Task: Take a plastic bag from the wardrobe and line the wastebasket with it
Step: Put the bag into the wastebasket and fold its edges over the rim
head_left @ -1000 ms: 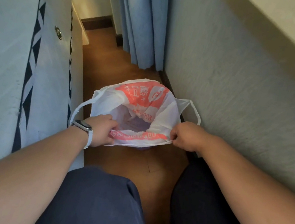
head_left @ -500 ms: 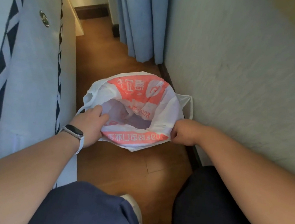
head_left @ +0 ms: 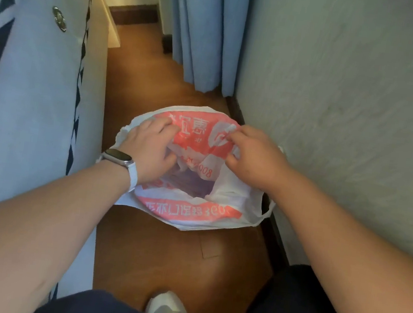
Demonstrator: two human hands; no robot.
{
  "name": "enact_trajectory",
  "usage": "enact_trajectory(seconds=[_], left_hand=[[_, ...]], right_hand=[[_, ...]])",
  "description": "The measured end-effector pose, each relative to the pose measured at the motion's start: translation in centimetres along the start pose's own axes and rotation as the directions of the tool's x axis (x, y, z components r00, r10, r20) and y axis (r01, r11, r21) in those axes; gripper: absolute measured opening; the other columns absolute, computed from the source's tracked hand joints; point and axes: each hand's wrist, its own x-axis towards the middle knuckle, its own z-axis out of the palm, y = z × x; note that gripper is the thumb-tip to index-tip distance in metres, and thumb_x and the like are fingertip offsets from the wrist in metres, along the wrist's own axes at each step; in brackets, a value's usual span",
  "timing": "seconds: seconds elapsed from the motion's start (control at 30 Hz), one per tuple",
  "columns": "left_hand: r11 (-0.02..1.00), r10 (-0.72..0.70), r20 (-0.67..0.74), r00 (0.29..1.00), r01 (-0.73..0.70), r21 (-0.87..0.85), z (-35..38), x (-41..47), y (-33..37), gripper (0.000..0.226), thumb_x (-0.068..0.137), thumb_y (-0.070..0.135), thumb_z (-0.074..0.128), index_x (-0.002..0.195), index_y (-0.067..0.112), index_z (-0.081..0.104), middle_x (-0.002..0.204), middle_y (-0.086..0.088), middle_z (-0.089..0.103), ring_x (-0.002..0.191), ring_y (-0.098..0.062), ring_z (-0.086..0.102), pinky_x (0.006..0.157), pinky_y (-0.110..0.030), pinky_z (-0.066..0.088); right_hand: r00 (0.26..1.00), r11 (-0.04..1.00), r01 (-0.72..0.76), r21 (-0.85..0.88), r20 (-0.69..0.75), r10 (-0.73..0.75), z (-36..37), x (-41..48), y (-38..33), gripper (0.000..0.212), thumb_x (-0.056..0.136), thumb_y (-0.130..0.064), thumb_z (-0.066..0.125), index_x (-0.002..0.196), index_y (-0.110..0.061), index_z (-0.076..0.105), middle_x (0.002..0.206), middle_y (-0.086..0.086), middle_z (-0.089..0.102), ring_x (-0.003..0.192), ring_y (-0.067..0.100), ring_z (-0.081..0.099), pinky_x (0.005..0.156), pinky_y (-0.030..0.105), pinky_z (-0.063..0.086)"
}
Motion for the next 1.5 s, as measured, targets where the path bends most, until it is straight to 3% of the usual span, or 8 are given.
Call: enact_trajectory(seconds=[0.2, 0.47, 0.73, 0.87, 0.93, 1.1, 1.27, 1.5], left_hand=[[0.999, -0.018, -0.045, 0.999, 0.02, 0.039, 1.8, 3.4, -1.4, 0.057, 0.085, 0.035, 0.055, 0.138, 0.02, 0.043, 0.146, -0.003, 0.041, 0.132, -0.028, 0.035, 0.105, -0.047, 0.035], [0.979, -0.094, 0.096, 0.991, 0.109, -0.17, 3.4, 6.9, -4.0, 0.053, 0.087, 0.031, 0.06, 0.135, 0.024, 0.039, 0.124, -0.013, 0.055, 0.11, -0.037, 0.054, 0.084, -0.045, 0.048], [0.938, -0.176, 0.106, 0.979, 0.199, -0.284, 4.0, 7.1, -5.8, 0.029, 0.091, 0.03, 0.06, 0.118, 0.021, 0.055, 0.106, -0.016, 0.068, 0.093, -0.041, 0.06, 0.077, -0.041, 0.049], [0.921, -0.258, 0.169, 0.951, 0.295, -0.255, 3.7, 6.6, -5.6, 0.031, 0.091, 0.039, 0.058, 0.117, 0.022, 0.052, 0.106, -0.013, 0.067, 0.085, -0.034, 0.059, 0.071, -0.037, 0.046], [0.923, -0.275, 0.168, 0.947, 0.309, -0.229, 3.1, 5.9, -5.1, 0.048, 0.089, 0.041, 0.058, 0.131, 0.022, 0.045, 0.123, -0.011, 0.06, 0.1, -0.033, 0.058, 0.078, -0.037, 0.046], [0.978, -0.164, 0.003, 0.986, 0.163, -0.132, 1.0, 3.2, -2.3, 0.05, 0.083, 0.038, 0.056, 0.13, 0.02, 0.047, 0.132, -0.009, 0.052, 0.12, -0.034, 0.049, 0.092, -0.043, 0.044], [0.991, 0.124, 0.117, 0.985, -0.119, -0.054, 0.4, -0.6, 0.6, 0.04, 0.087, 0.044, 0.056, 0.121, 0.023, 0.06, 0.125, 0.0, 0.06, 0.116, -0.024, 0.052, 0.096, -0.041, 0.042], [0.948, 0.246, 0.448, 0.859, -0.309, 0.071, -0.2, -3.6, 0.2, 0.062, 0.082, 0.075, 0.033, 0.127, 0.036, 0.053, 0.129, 0.011, 0.056, 0.117, -0.017, 0.05, 0.099, -0.04, 0.043]], right_hand=[[0.995, 0.993, 0.103, -0.054, 0.019, -0.102, 2.2, 4.7, 0.5, 0.057, 0.089, -0.031, 0.059, 0.142, -0.021, 0.042, 0.15, 0.002, 0.039, 0.134, 0.026, 0.038, 0.108, 0.044, 0.039], [0.995, 0.999, 0.012, 0.038, 0.1, -0.016, 3.3, 8.2, 1.3, 0.075, 0.083, -0.019, 0.065, 0.148, -0.023, 0.028, 0.136, 0.006, 0.044, 0.118, 0.031, 0.051, 0.093, 0.044, 0.048], [0.992, 0.991, -0.114, 0.067, 0.058, 0.11, 3.9, 8.9, 3.0, 0.011, 0.091, -0.014, 0.051, 0.1, -0.012, 0.044, 0.093, 0.016, 0.06, 0.085, 0.039, 0.058, 0.065, 0.037, 0.04], [0.978, 0.976, -0.201, 0.084, 0.074, 0.195, 3.8, 8.5, 2.9, 0.009, 0.092, -0.021, 0.049, 0.092, -0.016, 0.042, 0.093, 0.011, 0.059, 0.08, 0.032, 0.053, 0.065, 0.035, 0.039], [0.975, 0.971, -0.209, 0.114, 0.097, 0.199, 3.4, 7.9, 2.4, 0.017, 0.089, -0.024, 0.051, 0.102, -0.014, 0.049, 0.105, 0.01, 0.059, 0.09, 0.032, 0.056, 0.074, 0.039, 0.047], [0.994, 0.992, -0.1, 0.072, -0.04, 0.103, 2.0, 4.0, 0.1, 0.044, 0.087, -0.026, 0.055, 0.129, -0.013, 0.051, 0.128, 0.013, 0.052, 0.115, 0.035, 0.05, 0.093, 0.046, 0.047], [0.985, 0.995, 0.103, 0.011, 0.138, -0.103, 1.6, -1.1, -1.3, 0.046, 0.086, -0.038, 0.06, 0.127, -0.017, 0.058, 0.127, 0.007, 0.059, 0.119, 0.028, 0.052, 0.1, 0.045, 0.043], [0.946, 0.985, 0.17, 0.001, 0.279, -0.164, 0.6, -5.2, -1.8, 0.056, 0.083, -0.064, 0.054, 0.124, -0.027, 0.061, 0.118, -0.002, 0.064, 0.111, 0.022, 0.055, 0.098, 0.042, 0.042]])
